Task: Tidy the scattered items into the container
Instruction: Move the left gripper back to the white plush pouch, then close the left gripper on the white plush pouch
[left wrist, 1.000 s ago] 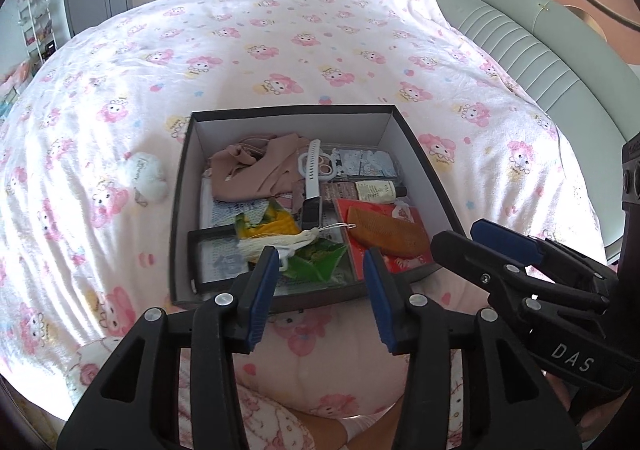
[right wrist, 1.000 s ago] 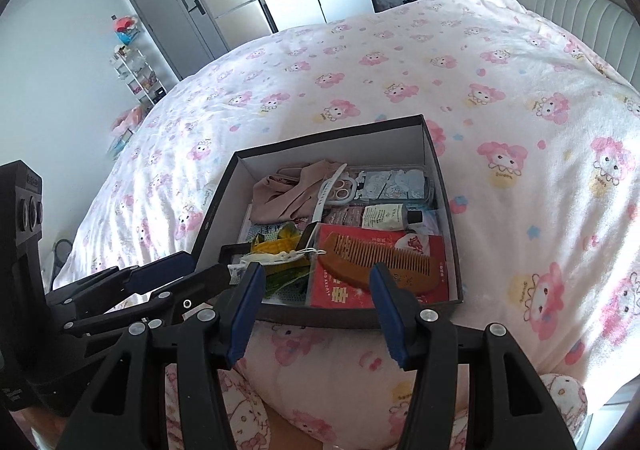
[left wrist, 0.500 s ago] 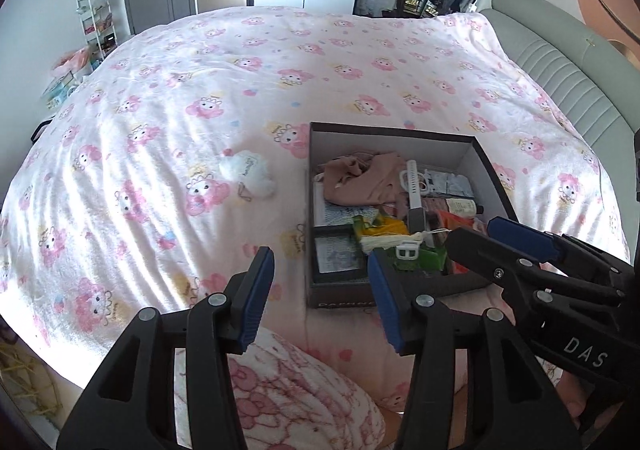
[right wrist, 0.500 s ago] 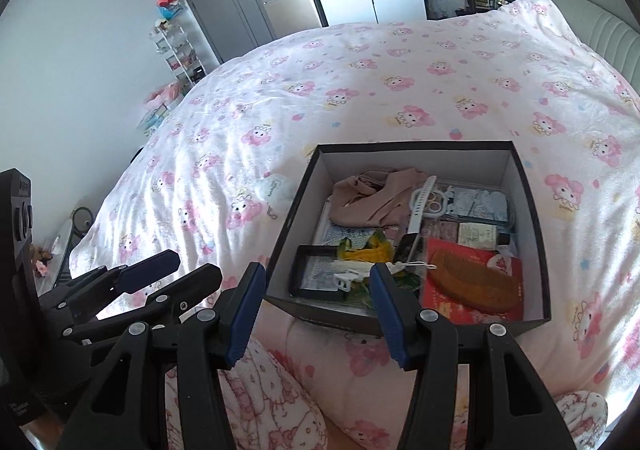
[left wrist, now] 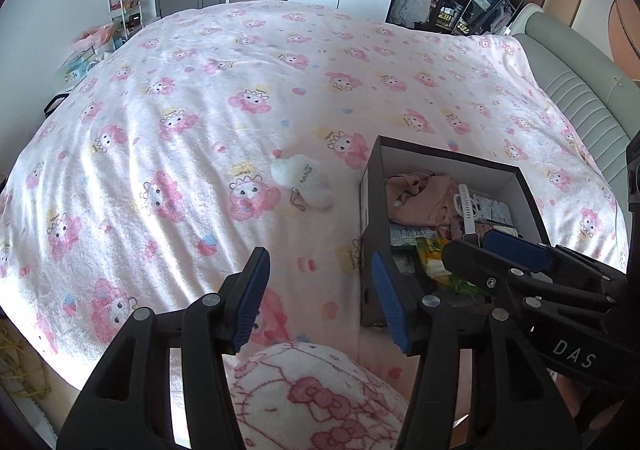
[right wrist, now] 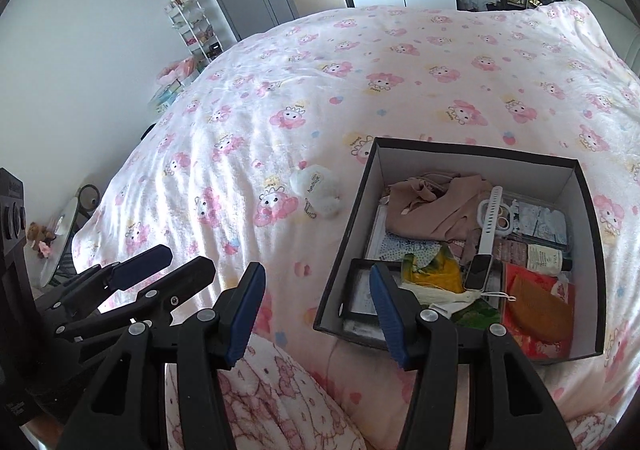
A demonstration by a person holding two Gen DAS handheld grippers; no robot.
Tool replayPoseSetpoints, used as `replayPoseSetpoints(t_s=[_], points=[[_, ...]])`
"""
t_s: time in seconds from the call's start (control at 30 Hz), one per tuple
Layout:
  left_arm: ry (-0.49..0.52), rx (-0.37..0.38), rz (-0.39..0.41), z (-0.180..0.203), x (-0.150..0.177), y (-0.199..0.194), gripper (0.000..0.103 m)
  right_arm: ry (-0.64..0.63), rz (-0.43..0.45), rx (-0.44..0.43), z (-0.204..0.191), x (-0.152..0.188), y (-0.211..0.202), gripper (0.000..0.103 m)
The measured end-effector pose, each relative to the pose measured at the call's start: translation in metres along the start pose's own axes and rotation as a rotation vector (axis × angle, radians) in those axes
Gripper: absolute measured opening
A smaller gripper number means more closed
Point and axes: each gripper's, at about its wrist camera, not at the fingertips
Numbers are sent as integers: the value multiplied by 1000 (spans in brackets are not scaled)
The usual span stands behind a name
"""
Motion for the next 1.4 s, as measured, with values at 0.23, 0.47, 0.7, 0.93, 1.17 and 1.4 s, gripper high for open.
replayPoseSetpoints(t_s=[0.23,0.47,0.7,0.93,1.17,1.4], points=[[-28,11,-18,-28,-15,21,55,-20,-25,-5,-16,-16,30,50],[-38,-4,-31,-50,-27,45,55,-7,-60,-23,-22,-30,63,50],[-154,84,-90,-88,-36,87,56,17,-118,-7,-17,-49,110,50],[-238,135,-152,-117,-49,148,56,64,-212,-2,-4,-75,174,50],[-316,144,-226,-130,-62,226,54,17,-291,91,-6,-86,233,50],[-414,301,-319,-134,-67,277,55,-102,-305,189,-22,-83,243,53]])
Point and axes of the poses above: each gripper's, at about its wrist camera, not at the fingertips, and y roughly the way its jaws point, z to its right, x to its underside, and after that the axes turned 6 degrees about z, right-handed
